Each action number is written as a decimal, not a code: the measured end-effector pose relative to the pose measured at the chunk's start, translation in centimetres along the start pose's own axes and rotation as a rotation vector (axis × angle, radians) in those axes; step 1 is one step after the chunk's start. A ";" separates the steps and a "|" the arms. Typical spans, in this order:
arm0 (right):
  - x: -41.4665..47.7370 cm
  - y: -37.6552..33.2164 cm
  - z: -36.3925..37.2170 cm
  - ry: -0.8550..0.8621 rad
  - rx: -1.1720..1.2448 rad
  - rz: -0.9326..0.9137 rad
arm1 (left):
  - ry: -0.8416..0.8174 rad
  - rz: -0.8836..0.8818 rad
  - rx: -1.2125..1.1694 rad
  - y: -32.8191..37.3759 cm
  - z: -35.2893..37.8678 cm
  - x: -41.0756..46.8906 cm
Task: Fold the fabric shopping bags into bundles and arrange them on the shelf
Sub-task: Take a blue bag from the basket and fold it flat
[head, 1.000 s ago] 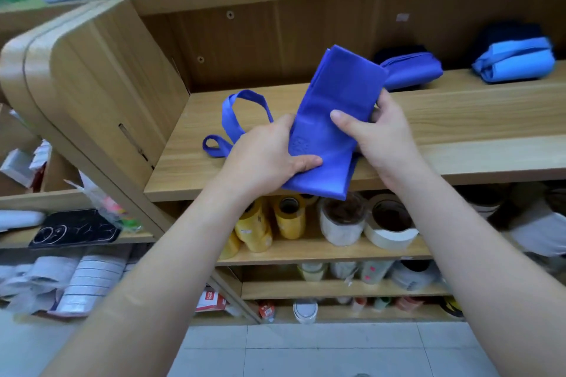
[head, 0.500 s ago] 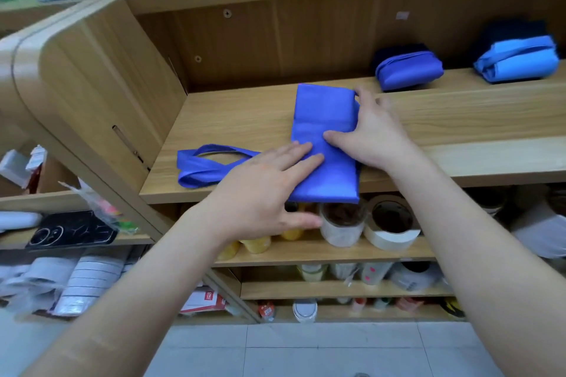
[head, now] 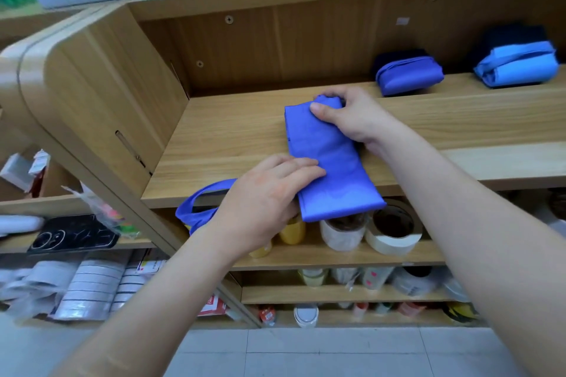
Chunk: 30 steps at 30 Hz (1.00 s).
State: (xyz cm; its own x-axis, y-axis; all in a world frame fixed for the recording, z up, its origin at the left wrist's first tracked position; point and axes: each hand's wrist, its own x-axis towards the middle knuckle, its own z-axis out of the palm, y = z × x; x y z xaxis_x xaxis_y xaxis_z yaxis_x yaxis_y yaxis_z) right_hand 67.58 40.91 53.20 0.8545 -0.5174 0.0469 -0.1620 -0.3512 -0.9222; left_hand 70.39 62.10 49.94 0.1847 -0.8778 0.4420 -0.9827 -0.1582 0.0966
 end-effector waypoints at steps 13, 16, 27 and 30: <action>-4.6 -1.7 -0.8 0.019 0.532 0.014 | 0.168 -0.596 -0.503 0.0 -1.0 3.7; -5.3 -2.4 -1.0 0.028 0.541 0.004 | 0.052 -0.647 -0.521 -0.2 -1.2 4.5; -7.0 -1.9 1.5 0.318 0.393 -0.045 | 0.035 -0.608 -0.371 1.9 -0.5 4.6; -7.5 -1.1 1.1 0.161 0.421 -0.103 | 0.004 -0.617 -0.394 1.6 -1.0 4.6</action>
State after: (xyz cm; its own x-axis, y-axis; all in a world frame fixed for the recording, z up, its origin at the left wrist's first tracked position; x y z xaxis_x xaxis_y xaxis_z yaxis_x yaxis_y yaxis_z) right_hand 61.92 46.01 53.45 0.7628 -0.6225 0.1752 0.1629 -0.0772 -0.9836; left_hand 69.68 58.26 53.01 0.7038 -0.6798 0.2065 -0.6217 -0.4486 0.6421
